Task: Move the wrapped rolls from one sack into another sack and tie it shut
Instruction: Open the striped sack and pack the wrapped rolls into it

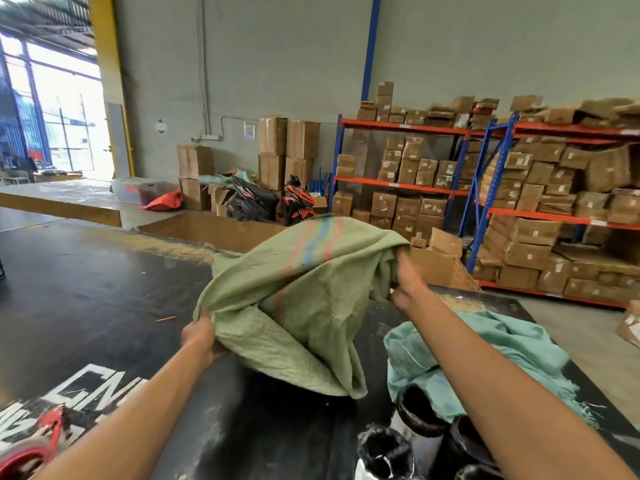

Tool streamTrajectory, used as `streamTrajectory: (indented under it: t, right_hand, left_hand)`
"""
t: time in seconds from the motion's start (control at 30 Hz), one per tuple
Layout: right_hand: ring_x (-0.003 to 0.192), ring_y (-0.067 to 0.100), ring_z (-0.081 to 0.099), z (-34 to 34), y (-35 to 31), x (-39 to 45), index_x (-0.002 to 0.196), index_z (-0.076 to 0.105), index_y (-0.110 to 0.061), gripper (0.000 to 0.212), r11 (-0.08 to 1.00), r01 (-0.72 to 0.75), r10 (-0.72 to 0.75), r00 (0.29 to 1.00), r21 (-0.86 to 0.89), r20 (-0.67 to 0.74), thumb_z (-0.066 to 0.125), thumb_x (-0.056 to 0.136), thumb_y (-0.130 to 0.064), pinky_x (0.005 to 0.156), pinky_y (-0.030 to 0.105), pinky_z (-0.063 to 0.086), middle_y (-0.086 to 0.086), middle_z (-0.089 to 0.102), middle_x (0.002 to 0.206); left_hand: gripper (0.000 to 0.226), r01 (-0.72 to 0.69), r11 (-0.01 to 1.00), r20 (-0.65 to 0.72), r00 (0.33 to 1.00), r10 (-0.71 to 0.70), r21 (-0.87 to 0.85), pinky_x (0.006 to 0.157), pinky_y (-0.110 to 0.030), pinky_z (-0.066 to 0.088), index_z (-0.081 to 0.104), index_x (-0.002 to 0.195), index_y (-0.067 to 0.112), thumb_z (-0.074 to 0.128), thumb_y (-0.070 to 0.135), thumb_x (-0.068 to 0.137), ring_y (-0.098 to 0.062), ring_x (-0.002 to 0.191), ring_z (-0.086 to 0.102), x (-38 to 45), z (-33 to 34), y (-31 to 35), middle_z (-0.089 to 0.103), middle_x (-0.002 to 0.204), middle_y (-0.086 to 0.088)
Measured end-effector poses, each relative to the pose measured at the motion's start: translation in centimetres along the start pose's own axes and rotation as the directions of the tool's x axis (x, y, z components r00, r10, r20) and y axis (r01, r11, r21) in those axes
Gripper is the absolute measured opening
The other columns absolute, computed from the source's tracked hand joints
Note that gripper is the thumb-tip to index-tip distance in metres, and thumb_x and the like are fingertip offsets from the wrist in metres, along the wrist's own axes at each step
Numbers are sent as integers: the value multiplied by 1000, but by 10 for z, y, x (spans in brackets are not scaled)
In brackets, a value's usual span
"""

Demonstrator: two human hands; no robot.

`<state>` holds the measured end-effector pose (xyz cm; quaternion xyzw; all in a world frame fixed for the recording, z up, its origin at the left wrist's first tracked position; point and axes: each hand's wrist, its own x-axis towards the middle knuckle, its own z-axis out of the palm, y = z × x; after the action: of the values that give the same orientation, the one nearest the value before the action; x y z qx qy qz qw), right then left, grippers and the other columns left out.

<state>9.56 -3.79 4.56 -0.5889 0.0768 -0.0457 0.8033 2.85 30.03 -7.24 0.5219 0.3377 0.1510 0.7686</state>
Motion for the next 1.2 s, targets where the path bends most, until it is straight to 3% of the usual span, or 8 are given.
streamTrajectory:
  t: [0.23, 0.33, 0.47, 0.57, 0.77, 0.9, 1.03, 1.2]
  right_hand:
    - [101, 31, 66, -3, -10, -29, 121, 66, -7, 60, 926, 370, -269, 787, -77, 555, 81, 64, 1, 84, 42, 58, 18, 68, 115]
    - [87, 23, 62, -1, -7, -44, 90, 70, -7, 26, 818, 508, -203, 694, -271, 690, 66, 73, 12, 78, 37, 53, 14, 66, 96]
    - [75, 16, 54, 5, -1, -69, 75, 58, -9, 30, 601, 684, -18, 529, -413, 849, 50, 75, 20, 77, 34, 47, 8, 57, 78]
    - [73, 12, 53, 8, 4, -72, 101, 68, -15, 39, 337, 793, 27, 531, -508, 847, 56, 77, 14, 71, 29, 45, -1, 57, 79]
    - [114, 22, 59, -20, 19, -54, 117, 64, -35, 49, -244, 704, 77, 699, -667, 711, 61, 81, -2, 87, 39, 52, -4, 66, 123]
    - [94, 27, 60, -31, 27, -44, 77, 50, -28, 26, -116, 533, -225, 808, -838, 544, 59, 79, -3, 73, 39, 50, 1, 64, 91]
    - [89, 28, 53, -22, 37, -40, 91, 46, -21, 13, 152, 478, -270, 862, -865, 429, 55, 89, -11, 72, 41, 43, 1, 55, 91]
    - [100, 21, 56, 20, 26, -63, 116, 56, -10, 18, 528, 523, -361, 851, -669, 381, 51, 99, -12, 74, 30, 43, 2, 60, 108]
  left_hand:
    - [93, -339, 810, -45, 912, 408, 478, 113, -55, 30, 19, 150, 27, 68, 12, 73, -41, 138, 28, -45, 11, 10, 20, 152, -17]
    - [85, -715, 620, 224, 694, 684, 322, 117, -52, 25, 27, 151, 36, 65, 15, 78, -31, 142, 28, -65, 23, 33, 28, 154, -10]
    - [107, -869, 356, 690, 491, 532, 344, 118, -51, 19, 15, 149, 56, 84, 44, 67, -19, 142, 26, -69, 30, 62, 27, 157, 3]
    - [57, -924, 220, 908, 358, 218, 311, 106, -46, 45, 57, 126, 45, 82, 35, 75, -6, 116, 57, -73, 29, 71, 60, 129, 12]
    - [34, -966, -10, 871, 228, 434, 258, 74, -42, 54, 63, 81, 30, 82, 52, 64, -9, 82, 63, -70, 3, 57, 66, 84, 11]
    - [64, -911, 210, 926, 373, 57, 354, 90, -29, 53, 65, 118, 32, 86, 59, 64, 1, 100, 66, -74, -18, 33, 71, 108, 18]
    - [42, -899, 14, 869, 426, 252, 437, 70, -20, 43, 56, 86, 66, 75, 30, 78, 10, 79, 59, -59, -20, 22, 63, 77, 28]
    - [108, -878, 299, 806, 467, 363, 374, 110, -40, 34, 8, 147, 59, 76, 69, 64, -14, 132, 37, -89, 5, 27, 37, 145, 6]
